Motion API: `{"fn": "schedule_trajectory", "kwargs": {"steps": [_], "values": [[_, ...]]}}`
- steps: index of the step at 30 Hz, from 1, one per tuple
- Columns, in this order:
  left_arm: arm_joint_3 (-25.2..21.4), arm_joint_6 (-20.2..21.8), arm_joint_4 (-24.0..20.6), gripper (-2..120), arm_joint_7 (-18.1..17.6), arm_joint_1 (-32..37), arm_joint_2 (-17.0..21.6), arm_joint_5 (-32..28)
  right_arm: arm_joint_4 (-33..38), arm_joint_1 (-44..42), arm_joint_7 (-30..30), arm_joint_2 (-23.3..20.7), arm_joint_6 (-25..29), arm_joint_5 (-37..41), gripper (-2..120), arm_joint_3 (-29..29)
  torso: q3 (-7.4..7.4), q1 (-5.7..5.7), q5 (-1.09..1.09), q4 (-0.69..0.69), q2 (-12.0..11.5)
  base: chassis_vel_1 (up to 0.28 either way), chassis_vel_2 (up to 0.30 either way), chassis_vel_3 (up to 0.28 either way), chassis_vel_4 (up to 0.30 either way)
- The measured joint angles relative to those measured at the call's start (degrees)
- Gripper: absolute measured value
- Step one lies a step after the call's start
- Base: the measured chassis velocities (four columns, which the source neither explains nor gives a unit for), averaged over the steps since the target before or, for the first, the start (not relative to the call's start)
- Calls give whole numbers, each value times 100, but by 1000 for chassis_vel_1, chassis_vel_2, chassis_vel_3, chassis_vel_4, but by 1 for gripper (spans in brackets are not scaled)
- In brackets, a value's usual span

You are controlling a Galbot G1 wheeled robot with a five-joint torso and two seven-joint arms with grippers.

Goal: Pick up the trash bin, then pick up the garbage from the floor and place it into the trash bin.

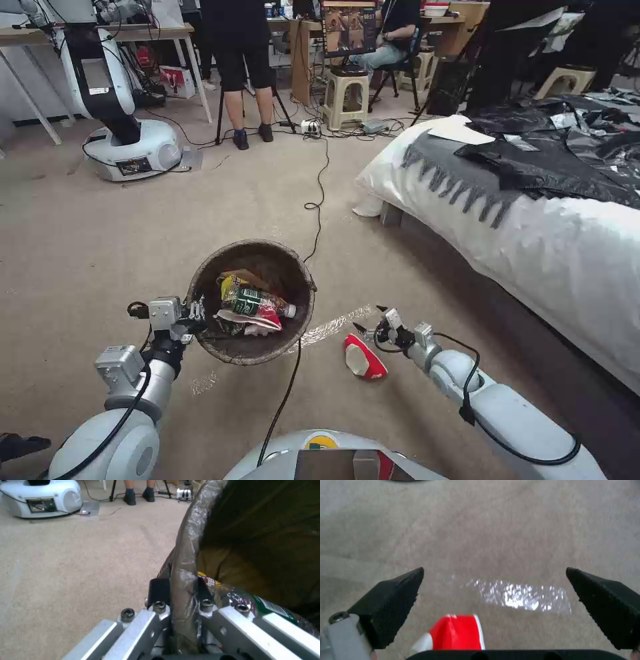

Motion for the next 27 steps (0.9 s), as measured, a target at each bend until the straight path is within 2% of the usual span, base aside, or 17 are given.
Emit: {"fn": "schedule_trajectory", "kwargs": {"steps": [16, 27], "values": [[5, 0, 11, 0, 3, -10, -2, 12, -752, 112, 14, 438, 126, -399, 100, -217, 0, 0, -1, 0, 0, 0, 0, 0, 0], [2, -2, 49, 0, 5, -40, 13, 10, -860, 28, 24, 576, 186, -643, 100, -324, 0, 0, -1, 0, 0, 0, 0, 0, 0]]}}
